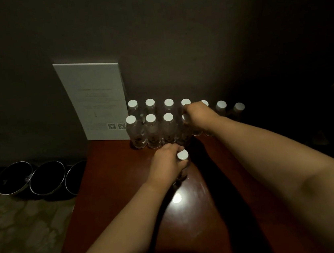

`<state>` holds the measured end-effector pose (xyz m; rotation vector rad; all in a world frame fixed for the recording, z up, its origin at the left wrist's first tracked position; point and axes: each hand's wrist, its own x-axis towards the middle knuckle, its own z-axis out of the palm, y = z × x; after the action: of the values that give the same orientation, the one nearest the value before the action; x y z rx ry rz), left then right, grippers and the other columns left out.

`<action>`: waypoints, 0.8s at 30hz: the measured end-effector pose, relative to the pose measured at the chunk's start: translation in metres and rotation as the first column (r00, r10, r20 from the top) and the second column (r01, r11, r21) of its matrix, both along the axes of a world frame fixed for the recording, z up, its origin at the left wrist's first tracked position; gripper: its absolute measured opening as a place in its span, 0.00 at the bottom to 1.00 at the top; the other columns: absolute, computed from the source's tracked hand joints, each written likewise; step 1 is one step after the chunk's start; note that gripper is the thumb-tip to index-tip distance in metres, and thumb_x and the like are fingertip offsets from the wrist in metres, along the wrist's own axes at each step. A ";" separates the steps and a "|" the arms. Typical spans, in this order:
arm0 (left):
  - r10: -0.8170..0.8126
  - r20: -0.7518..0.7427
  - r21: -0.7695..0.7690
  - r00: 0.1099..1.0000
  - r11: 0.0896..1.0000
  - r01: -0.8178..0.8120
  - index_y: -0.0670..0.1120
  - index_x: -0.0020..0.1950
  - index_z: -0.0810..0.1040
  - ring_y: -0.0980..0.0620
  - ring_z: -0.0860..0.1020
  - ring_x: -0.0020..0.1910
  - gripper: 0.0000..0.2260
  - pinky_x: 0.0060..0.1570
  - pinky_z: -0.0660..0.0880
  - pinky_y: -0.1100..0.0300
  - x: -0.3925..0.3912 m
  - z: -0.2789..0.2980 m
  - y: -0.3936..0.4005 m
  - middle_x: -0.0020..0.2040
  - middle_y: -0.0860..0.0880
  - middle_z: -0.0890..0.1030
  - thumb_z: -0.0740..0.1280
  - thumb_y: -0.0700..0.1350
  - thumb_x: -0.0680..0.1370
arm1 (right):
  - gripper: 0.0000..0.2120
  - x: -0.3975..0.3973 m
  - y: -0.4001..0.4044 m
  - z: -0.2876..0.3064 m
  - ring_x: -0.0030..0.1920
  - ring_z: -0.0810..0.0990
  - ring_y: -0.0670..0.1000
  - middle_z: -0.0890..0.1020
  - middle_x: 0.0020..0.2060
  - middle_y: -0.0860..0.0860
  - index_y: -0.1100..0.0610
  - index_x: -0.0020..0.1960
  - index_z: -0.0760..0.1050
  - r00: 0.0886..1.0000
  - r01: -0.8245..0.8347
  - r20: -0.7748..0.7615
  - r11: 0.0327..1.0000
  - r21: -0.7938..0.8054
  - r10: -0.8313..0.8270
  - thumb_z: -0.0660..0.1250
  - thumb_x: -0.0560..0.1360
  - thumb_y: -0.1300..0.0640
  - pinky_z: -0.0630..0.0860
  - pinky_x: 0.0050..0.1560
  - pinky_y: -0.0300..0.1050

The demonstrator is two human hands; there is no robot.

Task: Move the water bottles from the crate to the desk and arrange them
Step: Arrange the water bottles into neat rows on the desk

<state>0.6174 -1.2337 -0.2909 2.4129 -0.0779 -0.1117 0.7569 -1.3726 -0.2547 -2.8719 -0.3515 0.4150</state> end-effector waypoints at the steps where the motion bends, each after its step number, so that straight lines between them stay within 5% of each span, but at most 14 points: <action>1: -0.002 -0.002 0.003 1.000 1.000 0.002 0.45 0.60 0.81 0.46 0.79 0.54 0.18 0.54 0.75 0.54 0.000 0.000 0.000 0.56 0.45 0.81 0.76 0.43 0.70 | 0.11 0.000 -0.001 0.000 0.44 0.74 0.54 0.80 0.50 0.58 0.58 0.58 0.76 1.000 0.005 0.006 1.000 0.001 -0.005 0.63 0.77 0.57 0.68 0.42 0.44; 12: -0.014 0.002 0.013 1.000 1.000 0.014 0.46 0.60 0.81 0.46 0.79 0.53 0.18 0.54 0.75 0.54 0.005 -0.004 -0.001 0.55 0.46 0.81 0.76 0.44 0.70 | 0.13 0.002 0.002 -0.005 0.47 0.79 0.56 0.80 0.49 0.56 0.54 0.60 0.76 0.999 -0.022 -0.044 0.999 -0.048 0.020 0.65 0.76 0.56 0.72 0.41 0.46; 18: -0.015 0.007 0.017 1.000 1.000 0.015 0.46 0.60 0.81 0.47 0.79 0.54 0.18 0.54 0.74 0.56 0.004 -0.005 -0.001 0.55 0.46 0.81 0.75 0.44 0.70 | 0.10 0.001 0.001 -0.003 0.33 0.71 0.51 0.79 0.43 0.55 0.54 0.55 0.75 0.999 -0.047 -0.029 0.996 -0.080 0.045 0.66 0.75 0.54 0.67 0.34 0.43; 24: -0.005 0.043 0.009 0.999 1.000 0.005 0.48 0.62 0.81 0.47 0.79 0.55 0.19 0.55 0.75 0.54 -0.002 -0.007 0.000 0.56 0.47 0.81 0.75 0.46 0.71 | 0.24 -0.009 -0.007 0.001 0.55 0.78 0.60 0.80 0.54 0.58 0.53 0.69 0.70 0.999 -0.028 -0.027 0.999 -0.030 0.028 0.70 0.75 0.52 0.72 0.47 0.47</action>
<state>0.6155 -1.2334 -0.2981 2.4243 -0.1034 -0.0628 0.7481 -1.3801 -0.2540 -2.8906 -0.3845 0.4667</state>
